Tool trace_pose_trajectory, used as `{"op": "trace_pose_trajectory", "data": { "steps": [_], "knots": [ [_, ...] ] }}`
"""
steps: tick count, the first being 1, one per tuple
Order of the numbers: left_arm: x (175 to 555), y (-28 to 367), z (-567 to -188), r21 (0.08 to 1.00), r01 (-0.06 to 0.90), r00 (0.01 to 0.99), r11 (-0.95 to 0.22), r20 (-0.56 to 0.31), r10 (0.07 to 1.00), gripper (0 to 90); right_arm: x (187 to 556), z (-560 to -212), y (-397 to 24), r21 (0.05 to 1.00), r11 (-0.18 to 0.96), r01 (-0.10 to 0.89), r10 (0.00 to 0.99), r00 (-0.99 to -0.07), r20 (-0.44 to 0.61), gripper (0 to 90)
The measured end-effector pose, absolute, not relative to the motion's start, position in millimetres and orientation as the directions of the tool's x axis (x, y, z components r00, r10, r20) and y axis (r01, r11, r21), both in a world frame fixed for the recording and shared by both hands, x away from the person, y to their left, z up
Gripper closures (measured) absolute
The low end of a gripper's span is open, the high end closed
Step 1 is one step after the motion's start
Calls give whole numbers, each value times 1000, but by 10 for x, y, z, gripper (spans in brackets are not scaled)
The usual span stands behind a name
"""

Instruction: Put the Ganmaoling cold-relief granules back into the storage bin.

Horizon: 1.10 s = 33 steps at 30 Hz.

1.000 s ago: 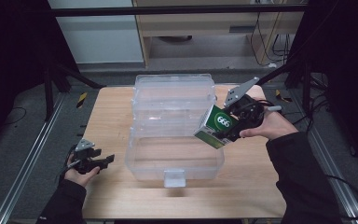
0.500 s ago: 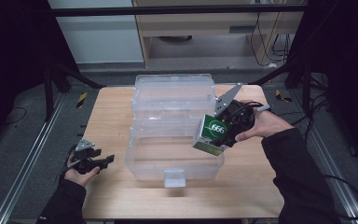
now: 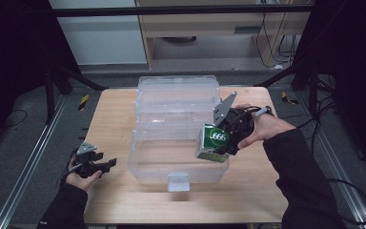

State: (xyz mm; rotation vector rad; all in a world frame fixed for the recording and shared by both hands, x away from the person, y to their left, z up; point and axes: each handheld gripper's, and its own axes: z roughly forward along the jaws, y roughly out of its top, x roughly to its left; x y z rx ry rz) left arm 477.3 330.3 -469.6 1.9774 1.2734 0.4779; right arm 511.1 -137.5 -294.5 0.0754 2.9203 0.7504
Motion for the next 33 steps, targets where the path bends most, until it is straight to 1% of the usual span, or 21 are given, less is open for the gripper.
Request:
{"op": "trace_pose_trajectory", "data": {
  "steps": [4,11,22,33],
  "knots": [
    [4773,3298,-4699,739,626,442,-250,-72,894,315,5118,-2994,-1363,457,889,6,60,-993,-104,187],
    [4775,3297,-4702,737,627,443,-252,-71,894,315,5131,-3040,-1353,441,897,2,49,-994,-96,187],
    [4777,3296,-4708,735,630,443,-252,-73,894,315,5173,-3149,-1275,373,928,1,37,-995,-87,187],
    [4779,3298,-4712,734,631,444,-254,-73,893,315,5196,-3232,-1188,343,939,-20,14,-995,-95,186]
  ]
}}
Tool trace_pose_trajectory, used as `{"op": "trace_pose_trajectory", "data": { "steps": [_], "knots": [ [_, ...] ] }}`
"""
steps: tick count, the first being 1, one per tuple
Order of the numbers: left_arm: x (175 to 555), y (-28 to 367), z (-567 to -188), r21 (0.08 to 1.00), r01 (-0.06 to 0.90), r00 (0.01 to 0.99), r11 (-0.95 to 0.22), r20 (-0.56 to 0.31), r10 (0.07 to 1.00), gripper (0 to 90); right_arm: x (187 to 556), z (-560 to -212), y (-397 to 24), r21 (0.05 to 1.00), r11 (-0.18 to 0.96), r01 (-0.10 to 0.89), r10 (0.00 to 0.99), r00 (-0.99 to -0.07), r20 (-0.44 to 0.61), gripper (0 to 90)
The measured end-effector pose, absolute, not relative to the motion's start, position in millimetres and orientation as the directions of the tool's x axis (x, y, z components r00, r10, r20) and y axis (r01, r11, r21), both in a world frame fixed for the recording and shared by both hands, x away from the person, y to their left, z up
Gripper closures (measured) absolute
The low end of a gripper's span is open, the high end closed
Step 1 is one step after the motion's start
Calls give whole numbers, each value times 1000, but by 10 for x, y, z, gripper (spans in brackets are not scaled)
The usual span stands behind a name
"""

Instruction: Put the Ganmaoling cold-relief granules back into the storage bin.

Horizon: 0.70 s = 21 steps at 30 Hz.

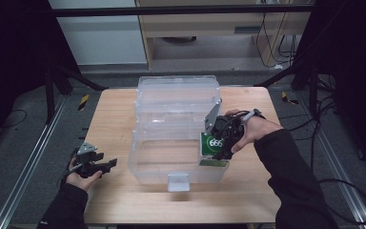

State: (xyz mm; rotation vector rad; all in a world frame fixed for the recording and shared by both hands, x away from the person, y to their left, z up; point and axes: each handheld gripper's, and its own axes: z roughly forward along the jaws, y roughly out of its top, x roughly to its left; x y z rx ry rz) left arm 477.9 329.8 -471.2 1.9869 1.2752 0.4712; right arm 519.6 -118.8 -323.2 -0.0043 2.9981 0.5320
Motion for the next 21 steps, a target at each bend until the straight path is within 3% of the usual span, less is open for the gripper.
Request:
{"op": "trace_pose_trajectory", "data": {
  "steps": [21],
  "knots": [
    [4780,3292,-4719,732,633,444,-253,-75,893,314,5204,-3379,-1110,297,955,-19,3,-997,-73,175]
  ]
}}
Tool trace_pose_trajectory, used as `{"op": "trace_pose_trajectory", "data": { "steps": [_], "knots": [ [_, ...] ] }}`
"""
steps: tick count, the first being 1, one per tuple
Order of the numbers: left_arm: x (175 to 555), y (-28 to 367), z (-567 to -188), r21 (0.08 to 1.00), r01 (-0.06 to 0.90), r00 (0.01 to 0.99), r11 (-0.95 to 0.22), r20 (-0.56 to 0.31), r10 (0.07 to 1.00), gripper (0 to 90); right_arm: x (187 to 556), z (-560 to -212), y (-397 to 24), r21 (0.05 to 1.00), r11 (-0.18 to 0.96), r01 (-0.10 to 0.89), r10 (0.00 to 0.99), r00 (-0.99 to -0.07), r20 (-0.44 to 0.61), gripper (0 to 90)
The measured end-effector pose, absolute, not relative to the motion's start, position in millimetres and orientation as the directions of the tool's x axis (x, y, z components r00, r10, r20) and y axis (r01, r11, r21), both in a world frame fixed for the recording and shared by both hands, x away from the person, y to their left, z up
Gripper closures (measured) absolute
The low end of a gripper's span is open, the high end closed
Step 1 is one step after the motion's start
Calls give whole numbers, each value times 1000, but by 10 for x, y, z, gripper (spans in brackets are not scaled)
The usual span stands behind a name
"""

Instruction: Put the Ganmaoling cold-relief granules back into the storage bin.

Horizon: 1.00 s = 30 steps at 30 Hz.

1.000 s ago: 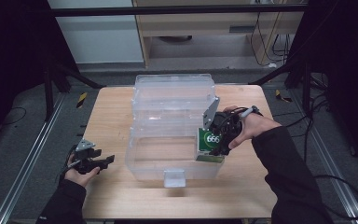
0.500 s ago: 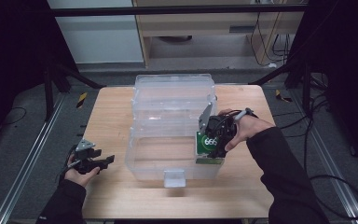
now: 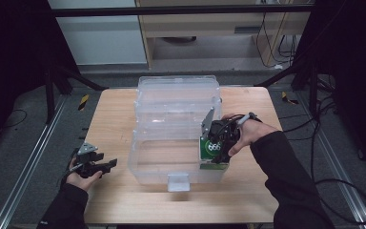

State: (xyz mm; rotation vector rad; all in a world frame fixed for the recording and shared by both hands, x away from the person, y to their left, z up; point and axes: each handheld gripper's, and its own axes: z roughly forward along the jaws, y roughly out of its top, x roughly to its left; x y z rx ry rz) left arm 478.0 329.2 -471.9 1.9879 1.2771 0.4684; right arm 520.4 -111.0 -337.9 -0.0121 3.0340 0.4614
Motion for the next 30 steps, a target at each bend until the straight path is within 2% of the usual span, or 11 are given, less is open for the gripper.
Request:
{"op": "trace_pose_trajectory", "data": {
  "steps": [9,30],
  "knots": [
    [4780,3290,-4720,731,633,446,-255,-74,892,314,5176,-3402,-1067,280,960,-20,4,-997,-82,174],
    [4779,3286,-4721,729,632,449,-262,-69,891,314,5155,-3444,-1076,311,950,-20,9,-996,-91,191]
  ]
}}
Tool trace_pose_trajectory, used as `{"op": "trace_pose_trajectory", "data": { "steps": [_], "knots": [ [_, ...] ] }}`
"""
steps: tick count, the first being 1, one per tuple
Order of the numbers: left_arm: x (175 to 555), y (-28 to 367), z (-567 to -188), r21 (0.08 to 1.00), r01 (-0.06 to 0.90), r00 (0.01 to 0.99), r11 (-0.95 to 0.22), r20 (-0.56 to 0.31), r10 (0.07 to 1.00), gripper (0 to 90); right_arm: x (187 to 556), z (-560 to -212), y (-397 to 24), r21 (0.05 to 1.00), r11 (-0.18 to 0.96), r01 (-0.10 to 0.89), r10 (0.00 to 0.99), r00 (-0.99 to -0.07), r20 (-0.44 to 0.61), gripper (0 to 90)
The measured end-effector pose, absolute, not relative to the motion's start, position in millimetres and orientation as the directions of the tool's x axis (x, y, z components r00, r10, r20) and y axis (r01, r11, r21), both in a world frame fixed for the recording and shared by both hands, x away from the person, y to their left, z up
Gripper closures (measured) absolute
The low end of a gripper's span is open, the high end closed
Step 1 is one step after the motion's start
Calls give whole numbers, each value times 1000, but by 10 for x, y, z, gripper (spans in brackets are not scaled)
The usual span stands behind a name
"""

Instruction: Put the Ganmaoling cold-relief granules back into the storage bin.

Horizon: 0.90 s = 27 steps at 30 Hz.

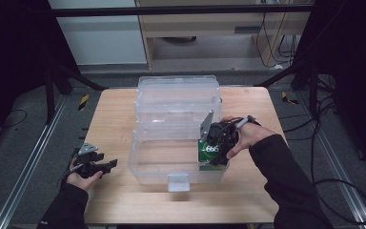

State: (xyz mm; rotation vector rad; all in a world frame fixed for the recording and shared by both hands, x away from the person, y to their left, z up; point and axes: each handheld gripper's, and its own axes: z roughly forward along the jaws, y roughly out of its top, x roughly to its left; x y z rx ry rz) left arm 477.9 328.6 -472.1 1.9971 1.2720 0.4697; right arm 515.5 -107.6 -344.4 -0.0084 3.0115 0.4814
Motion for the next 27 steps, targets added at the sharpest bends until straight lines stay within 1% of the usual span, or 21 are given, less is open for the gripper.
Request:
{"op": "trace_pose_trajectory", "data": {
  "steps": [7,9,12,18,27],
  "knots": [
    [4781,3284,-4722,728,632,451,-265,-67,890,314,5153,-3419,-1072,309,951,-22,8,-995,-95,194],
    [4782,3283,-4723,728,633,451,-265,-68,890,314,5156,-3359,-1092,327,944,-33,1,-995,-103,195],
    [4783,3282,-4725,726,634,452,-266,-69,890,314,5151,-3295,-1129,348,937,-22,13,-995,-98,195],
    [4783,3277,-4727,726,634,453,-267,-68,889,313,5173,-3319,-1162,370,929,-12,19,-997,-81,194],
    [4785,3278,-4732,724,635,452,-267,-69,889,313,5193,-3332,-1173,355,935,-13,15,-997,-76,195]
  ]
}}
